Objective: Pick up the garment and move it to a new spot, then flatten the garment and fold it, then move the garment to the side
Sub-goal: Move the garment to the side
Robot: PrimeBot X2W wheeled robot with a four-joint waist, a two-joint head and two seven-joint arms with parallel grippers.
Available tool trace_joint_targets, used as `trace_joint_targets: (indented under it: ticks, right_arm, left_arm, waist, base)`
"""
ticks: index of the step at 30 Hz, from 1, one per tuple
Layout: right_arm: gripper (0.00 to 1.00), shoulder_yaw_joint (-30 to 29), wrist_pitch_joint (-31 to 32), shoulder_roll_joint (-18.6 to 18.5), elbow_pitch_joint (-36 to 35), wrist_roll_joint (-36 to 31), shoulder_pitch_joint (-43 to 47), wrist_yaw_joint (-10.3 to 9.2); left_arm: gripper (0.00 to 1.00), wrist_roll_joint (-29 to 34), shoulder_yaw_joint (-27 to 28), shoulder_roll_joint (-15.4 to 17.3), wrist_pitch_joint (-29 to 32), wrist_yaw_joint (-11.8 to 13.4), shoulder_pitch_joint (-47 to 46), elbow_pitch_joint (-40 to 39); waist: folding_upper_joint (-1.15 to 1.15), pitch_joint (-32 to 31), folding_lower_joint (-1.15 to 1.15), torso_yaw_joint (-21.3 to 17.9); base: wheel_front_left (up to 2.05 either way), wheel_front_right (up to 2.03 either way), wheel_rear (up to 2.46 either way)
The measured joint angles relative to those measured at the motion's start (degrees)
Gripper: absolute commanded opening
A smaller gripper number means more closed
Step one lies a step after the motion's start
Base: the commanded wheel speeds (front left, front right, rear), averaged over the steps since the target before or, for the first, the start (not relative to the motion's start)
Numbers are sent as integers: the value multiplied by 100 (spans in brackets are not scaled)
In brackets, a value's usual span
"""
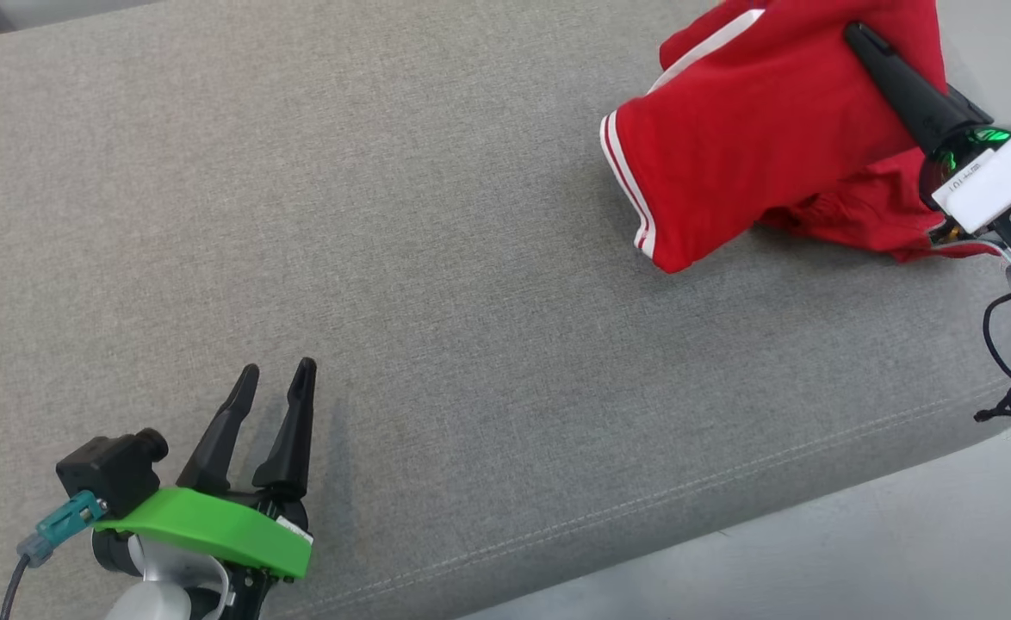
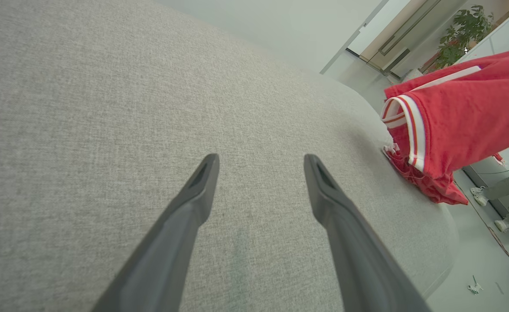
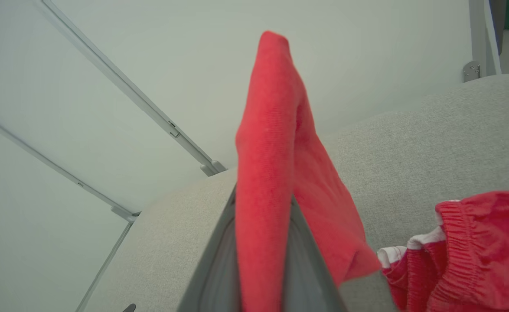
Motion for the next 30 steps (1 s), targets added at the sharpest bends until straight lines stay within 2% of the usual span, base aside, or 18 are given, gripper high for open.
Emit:
trace_joint_targets:
  ticks: [8, 15, 30]
  right_arm:
    - [0, -289, -69, -192, -93, 227, 418, 0]
    - [0, -583, -260, -160, -112, 605, 655, 0]
    - [0, -927, -1022, 311, 673, 748, 1129, 0]
  left_arm:
    - [100, 0, 69, 175, 10, 57, 198, -7]
    - [100, 9, -15, 220, 153, 59, 193, -130]
    - [100, 201, -38, 452, 463, 200, 191, -381]
  waist:
    - [0, -17, 0, -291]
    - [0, 40, 0, -539]
    - [0, 354, 0, -563]
  base:
    - [0, 0, 0]
    - [0, 0, 0]
    - [0, 0, 0]
